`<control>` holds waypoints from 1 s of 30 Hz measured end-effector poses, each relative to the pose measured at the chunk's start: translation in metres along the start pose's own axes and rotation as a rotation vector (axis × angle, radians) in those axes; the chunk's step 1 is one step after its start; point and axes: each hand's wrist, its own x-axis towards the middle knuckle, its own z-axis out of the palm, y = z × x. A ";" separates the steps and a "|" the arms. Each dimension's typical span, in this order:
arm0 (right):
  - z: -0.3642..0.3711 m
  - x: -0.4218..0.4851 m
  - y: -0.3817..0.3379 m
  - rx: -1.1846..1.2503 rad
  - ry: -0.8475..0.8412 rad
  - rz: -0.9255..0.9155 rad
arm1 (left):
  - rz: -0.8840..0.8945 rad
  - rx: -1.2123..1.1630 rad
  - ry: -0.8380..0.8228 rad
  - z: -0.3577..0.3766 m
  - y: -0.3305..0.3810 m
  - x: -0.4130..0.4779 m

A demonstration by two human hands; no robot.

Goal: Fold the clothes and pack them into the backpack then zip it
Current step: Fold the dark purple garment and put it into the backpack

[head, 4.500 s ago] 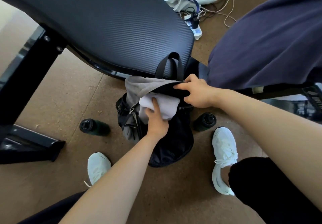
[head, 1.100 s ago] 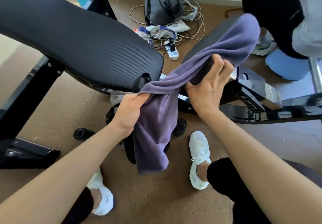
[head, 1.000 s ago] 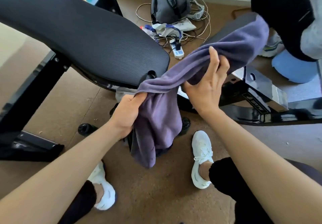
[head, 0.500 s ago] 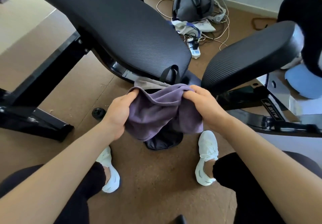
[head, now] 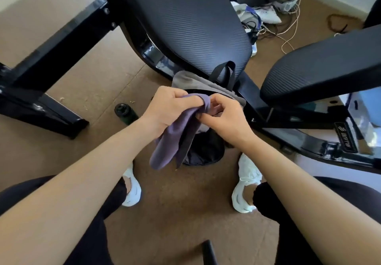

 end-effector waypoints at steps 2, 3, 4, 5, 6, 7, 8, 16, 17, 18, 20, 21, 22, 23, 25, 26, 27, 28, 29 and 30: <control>0.005 0.009 0.006 -0.042 0.121 0.016 | -0.012 0.030 0.017 -0.007 -0.001 0.006; 0.008 0.014 0.008 -0.055 0.163 0.017 | -0.006 0.029 0.029 -0.010 -0.003 0.009; 0.010 0.018 0.010 -0.063 0.187 0.023 | -0.004 0.021 0.045 -0.013 -0.004 0.012; 0.011 0.022 0.013 -0.059 0.188 0.035 | 0.002 0.011 0.058 -0.014 -0.005 0.015; 0.012 0.026 0.015 -0.052 0.171 0.053 | 0.008 0.000 0.063 -0.015 -0.006 0.016; 0.014 0.029 0.018 -0.041 0.141 0.074 | 0.013 -0.017 0.063 -0.015 -0.007 0.018; 0.015 0.032 0.020 -0.040 0.109 0.090 | 0.021 -0.034 0.064 -0.015 -0.007 0.020; 0.011 0.039 0.044 -0.048 0.026 0.236 | -0.037 -0.228 0.229 -0.021 -0.013 0.038; 0.009 0.039 0.046 -0.031 0.039 0.241 | -0.045 -0.252 0.275 -0.021 -0.015 0.041; 0.008 0.039 0.046 -0.016 0.055 0.240 | -0.049 -0.282 0.316 -0.021 -0.016 0.044; 0.002 0.038 0.047 0.013 0.085 0.240 | -0.047 -0.336 0.390 -0.023 -0.018 0.048; -0.001 0.037 0.047 0.027 0.097 0.246 | -0.052 -0.338 0.423 -0.024 -0.022 0.050; -0.004 0.036 0.047 0.035 0.108 0.251 | -0.062 -0.329 0.463 -0.024 -0.024 0.051; -0.007 0.036 0.048 0.033 0.123 0.256 | -0.073 -0.322 0.503 -0.024 -0.026 0.052; -0.013 0.035 0.047 0.016 0.155 0.266 | -0.090 -0.315 0.578 -0.021 -0.024 0.052; -0.016 0.035 0.046 0.014 0.164 0.272 | -0.099 -0.312 0.617 -0.019 -0.023 0.053; -0.018 0.035 0.046 0.016 0.171 0.276 | -0.104 -0.312 0.639 -0.018 -0.023 0.054; -0.020 0.035 0.045 0.015 0.179 0.274 | -0.107 -0.315 0.637 -0.017 -0.023 0.055; -0.022 0.035 0.044 0.011 0.190 0.261 | -0.095 -0.315 0.623 -0.016 -0.024 0.057; -0.023 0.034 0.043 -0.001 0.195 0.233 | -0.078 -0.291 0.595 -0.016 -0.026 0.058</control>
